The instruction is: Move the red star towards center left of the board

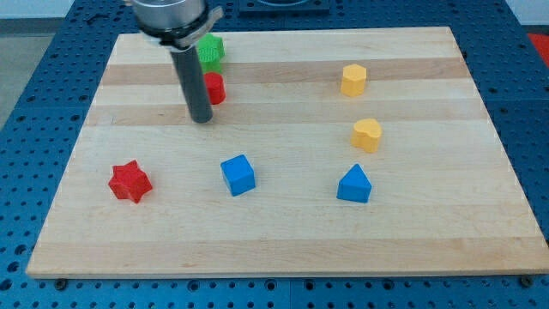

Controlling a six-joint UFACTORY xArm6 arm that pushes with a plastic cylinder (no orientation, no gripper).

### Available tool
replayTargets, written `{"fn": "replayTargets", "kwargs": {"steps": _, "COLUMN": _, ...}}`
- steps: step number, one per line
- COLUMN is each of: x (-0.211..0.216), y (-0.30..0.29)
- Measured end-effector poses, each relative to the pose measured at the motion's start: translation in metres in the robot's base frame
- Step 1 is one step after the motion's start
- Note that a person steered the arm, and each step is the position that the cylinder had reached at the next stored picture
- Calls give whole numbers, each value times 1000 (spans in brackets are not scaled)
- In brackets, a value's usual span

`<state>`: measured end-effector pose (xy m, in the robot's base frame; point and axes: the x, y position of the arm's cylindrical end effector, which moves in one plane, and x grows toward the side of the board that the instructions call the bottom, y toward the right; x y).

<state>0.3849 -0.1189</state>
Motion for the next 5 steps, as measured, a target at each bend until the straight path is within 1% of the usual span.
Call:
{"fn": "replayTargets", "kwargs": {"steps": 1, "x": -40, "y": -1}}
{"fn": "replayTargets", "kwargs": {"steps": 2, "x": -55, "y": -23}}
{"fn": "replayTargets", "kwargs": {"steps": 3, "x": -37, "y": -26}}
{"fn": "replayTargets", "kwargs": {"steps": 4, "x": 8, "y": -25}}
{"fn": "replayTargets", "kwargs": {"steps": 5, "x": 33, "y": -70}}
